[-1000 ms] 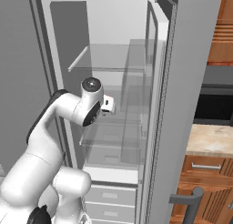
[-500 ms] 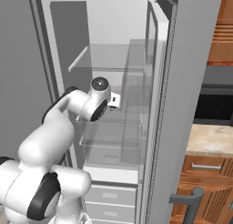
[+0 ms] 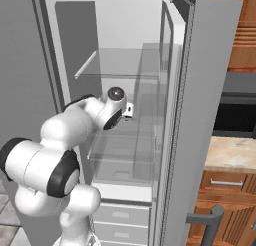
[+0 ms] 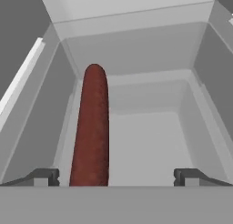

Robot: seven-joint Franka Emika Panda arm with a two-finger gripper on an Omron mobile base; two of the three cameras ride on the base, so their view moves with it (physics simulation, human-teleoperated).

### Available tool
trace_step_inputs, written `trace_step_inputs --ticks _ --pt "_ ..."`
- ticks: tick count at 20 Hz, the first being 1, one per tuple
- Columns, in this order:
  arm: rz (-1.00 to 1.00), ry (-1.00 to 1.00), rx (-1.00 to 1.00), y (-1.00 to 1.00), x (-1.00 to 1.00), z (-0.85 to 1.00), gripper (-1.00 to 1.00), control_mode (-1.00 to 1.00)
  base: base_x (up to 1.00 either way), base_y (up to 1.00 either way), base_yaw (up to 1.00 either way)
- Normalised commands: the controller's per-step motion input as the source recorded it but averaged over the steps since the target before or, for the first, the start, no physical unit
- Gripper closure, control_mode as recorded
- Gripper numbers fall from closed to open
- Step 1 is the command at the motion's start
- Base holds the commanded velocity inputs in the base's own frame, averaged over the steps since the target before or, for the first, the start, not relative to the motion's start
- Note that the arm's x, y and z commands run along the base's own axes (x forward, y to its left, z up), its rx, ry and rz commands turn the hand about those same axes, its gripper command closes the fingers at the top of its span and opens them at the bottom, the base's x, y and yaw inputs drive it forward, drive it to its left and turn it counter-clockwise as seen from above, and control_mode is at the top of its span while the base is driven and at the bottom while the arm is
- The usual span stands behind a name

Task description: Retrieve the sausage and cheese from the fridge and place them on the cutting board on the counter.

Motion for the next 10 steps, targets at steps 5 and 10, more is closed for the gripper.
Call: trace_step_inputs --ticks 5,10 --pt "0.00 0.00 0.00 0.00 0.45 -0.20 -1.00 -1.00 0.00 0.00 0.00" --pt "0.00 0.00 0.01 0.00 0.16 -0.20 -1.00 -1.00 0.00 0.00 0.00"
